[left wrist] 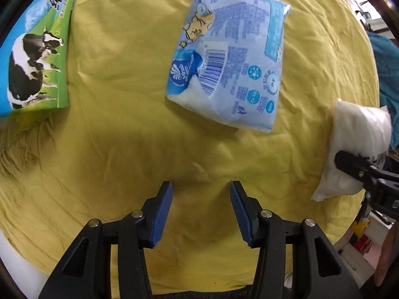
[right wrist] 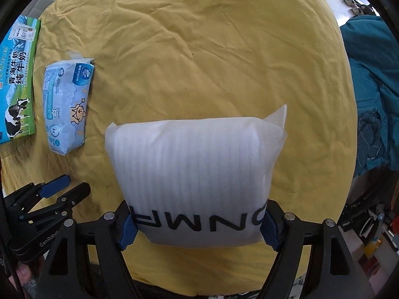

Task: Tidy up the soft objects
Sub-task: 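Lift the white pouch with the right tool while the left grasps the blue wipes pack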

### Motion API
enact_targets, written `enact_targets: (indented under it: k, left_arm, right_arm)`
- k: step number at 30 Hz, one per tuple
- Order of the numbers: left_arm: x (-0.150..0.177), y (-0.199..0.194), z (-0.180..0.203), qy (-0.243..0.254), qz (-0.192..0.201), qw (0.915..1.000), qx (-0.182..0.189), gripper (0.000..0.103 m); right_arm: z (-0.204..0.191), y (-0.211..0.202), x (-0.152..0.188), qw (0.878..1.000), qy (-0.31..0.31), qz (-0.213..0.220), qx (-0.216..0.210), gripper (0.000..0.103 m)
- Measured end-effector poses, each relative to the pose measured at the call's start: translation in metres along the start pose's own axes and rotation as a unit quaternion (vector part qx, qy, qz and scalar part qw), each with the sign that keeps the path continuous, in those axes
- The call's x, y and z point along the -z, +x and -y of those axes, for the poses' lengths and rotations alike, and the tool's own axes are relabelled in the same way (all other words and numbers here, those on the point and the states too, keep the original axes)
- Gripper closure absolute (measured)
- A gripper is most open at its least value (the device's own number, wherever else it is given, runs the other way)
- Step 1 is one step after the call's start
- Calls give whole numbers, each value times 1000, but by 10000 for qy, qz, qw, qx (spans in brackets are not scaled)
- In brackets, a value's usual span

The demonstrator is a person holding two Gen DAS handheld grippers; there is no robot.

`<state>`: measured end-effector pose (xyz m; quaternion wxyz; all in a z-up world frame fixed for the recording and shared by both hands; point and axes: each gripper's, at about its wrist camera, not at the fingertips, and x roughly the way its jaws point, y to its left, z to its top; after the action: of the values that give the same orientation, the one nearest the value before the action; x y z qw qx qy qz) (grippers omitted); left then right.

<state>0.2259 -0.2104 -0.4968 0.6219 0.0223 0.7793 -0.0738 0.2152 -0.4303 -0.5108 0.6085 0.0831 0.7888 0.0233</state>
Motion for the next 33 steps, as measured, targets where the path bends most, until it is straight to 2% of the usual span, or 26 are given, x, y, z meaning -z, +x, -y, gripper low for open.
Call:
enact_targets:
  k: [6, 8, 11, 13, 14, 15, 17, 22, 24, 26, 29, 30, 33]
  left_arm:
    - [8, -1, -8, 53, 131, 9999, 49, 57]
    - [12, -3, -9, -42, 77, 9999, 80, 57]
    - [25, -30, -24, -319, 185, 9983, 458, 57]
    - [22, -51, -26, -328, 427, 9968, 583, 47]
    - [18, -58, -26, -312, 537, 9963, 594, 36]
    - [12, -64, -26, -299, 636, 9959, 564, 34]
    - [-5, -69, -25, -241, 705, 9960, 499, 34]
    - [-35, -61, -19, -93, 545, 9976, 408, 34]
    - [-46, -52, -17, -1, 396, 9986, 354, 34]
    - [-49, -44, -15, 76, 257, 9991, 339, 34]
    - [-49, -39, -14, 205, 284, 9993, 131, 35]
    - [-50, -39, -13, 221, 331, 9992, 64, 43]
    - [-44, -36, -5, 325, 467, 9983, -152, 55]
  right_arm:
    - [-3, 3, 11, 9998, 84, 151, 105, 19]
    - [-19, 10, 9, 9997, 105, 155, 146, 19]
    - [-21, -1, 10, 9998, 136, 162, -9, 19]
    - [-22, -4, 10, 9997, 177, 116, -109, 19]
    - [-23, -4, 9, 9997, 189, 109, -121, 19]
    - [-24, -6, 9, 9996, 203, 128, -120, 19]
    - [-22, -7, 0, 9996, 217, 116, -149, 18]
    - [-20, -14, -9, 9991, 289, 102, -300, 7]
    - [-23, -14, -10, 9991, 312, 69, -264, 7]
    - [-29, -14, -11, 9993, 307, 35, -203, 7]
    - [-37, -13, -10, 9995, 308, 4, -120, 7]
    - [-37, -8, -18, 9995, 309, -15, -95, 7]
    - [-37, 8, -19, 9994, 333, -99, -26, 7]
